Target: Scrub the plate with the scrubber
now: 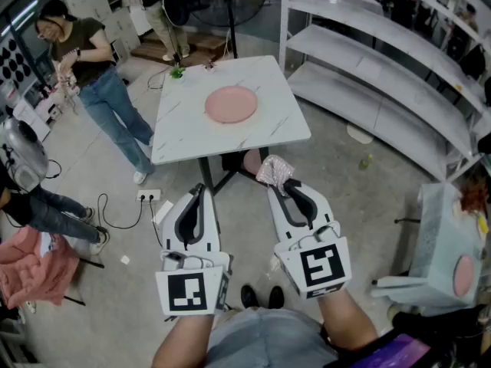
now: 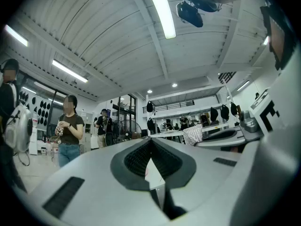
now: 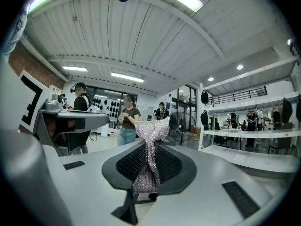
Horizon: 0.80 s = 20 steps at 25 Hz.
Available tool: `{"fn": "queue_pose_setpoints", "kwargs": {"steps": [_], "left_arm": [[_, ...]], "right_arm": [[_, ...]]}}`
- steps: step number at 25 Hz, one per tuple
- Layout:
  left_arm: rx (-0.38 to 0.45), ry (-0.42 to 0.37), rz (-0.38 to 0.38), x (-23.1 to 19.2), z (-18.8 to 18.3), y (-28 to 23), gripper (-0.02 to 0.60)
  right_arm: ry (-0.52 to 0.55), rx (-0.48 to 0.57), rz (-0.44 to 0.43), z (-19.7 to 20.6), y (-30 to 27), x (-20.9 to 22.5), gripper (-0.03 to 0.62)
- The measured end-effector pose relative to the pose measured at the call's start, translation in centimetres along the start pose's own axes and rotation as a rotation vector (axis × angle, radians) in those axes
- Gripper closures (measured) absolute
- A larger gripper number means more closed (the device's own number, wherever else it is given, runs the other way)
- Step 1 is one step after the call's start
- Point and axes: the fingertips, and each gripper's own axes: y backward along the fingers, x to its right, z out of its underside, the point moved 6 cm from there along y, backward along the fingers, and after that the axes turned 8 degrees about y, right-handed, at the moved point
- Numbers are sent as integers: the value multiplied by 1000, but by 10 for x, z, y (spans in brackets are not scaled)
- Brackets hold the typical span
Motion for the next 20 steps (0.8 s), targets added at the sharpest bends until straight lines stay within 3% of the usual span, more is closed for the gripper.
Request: {"fn": "queue_pose_setpoints", "kwargs": {"steps": [20], "left_arm": [[-28, 16, 35, -60, 19, -19, 575]], "right_arm": [[-14, -29, 71, 9, -41, -17, 510]]}}
